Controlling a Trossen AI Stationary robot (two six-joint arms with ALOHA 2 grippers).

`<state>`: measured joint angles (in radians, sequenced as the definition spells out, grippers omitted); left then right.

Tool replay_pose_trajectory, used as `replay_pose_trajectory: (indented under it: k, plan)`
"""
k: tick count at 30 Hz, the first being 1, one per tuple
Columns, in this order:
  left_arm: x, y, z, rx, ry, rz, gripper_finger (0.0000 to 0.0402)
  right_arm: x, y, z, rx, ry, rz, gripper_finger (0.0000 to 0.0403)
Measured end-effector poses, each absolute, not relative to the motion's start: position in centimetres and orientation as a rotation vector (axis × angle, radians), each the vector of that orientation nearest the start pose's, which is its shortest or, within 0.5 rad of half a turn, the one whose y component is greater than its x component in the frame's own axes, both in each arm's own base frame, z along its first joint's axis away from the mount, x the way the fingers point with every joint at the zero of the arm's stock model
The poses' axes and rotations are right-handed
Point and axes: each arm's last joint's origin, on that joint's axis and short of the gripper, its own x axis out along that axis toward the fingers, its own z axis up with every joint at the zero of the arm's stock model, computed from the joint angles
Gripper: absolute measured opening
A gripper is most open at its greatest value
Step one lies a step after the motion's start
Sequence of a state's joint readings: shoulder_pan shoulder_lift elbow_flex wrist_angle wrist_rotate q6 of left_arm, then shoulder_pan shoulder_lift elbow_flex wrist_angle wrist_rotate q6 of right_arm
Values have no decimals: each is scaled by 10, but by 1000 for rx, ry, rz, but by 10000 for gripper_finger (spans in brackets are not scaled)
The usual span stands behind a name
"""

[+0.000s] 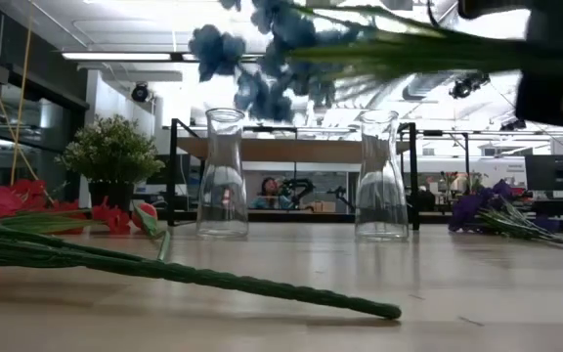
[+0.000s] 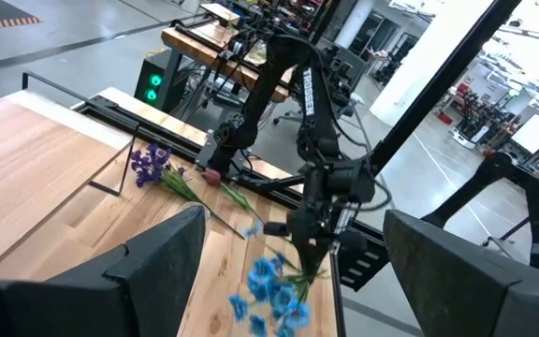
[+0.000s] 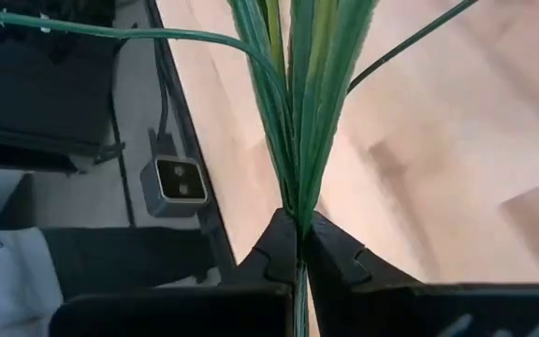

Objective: Pick and place flowers into a vace then onto a shelf
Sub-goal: Put the blue flowers into the right transparent vase

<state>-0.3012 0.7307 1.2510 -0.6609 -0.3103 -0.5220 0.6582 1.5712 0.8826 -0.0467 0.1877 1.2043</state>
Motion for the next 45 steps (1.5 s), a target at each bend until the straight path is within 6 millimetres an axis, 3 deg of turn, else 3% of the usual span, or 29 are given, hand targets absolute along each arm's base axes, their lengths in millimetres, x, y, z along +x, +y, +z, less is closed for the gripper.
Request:
replay_pose_trajectory:
  k: [8, 14, 26, 37, 45]
  plan:
    - [99, -21, 440, -479, 129, 43, 360, 245, 163, 243, 759, 611, -39, 3]
    - [99, -21, 440, -479, 129, 42, 360, 223, 141, 289, 661, 356, -98, 3]
    - [99, -22, 440, -480, 130, 38, 360, 187, 102, 349, 297, -27, -444, 3]
    - [99, -21, 440, -479, 130, 41, 360, 193, 77, 363, 141, -81, -686, 3]
    - [99, -21, 440, -477, 132, 44, 360, 201, 63, 355, 132, -35, -680, 4]
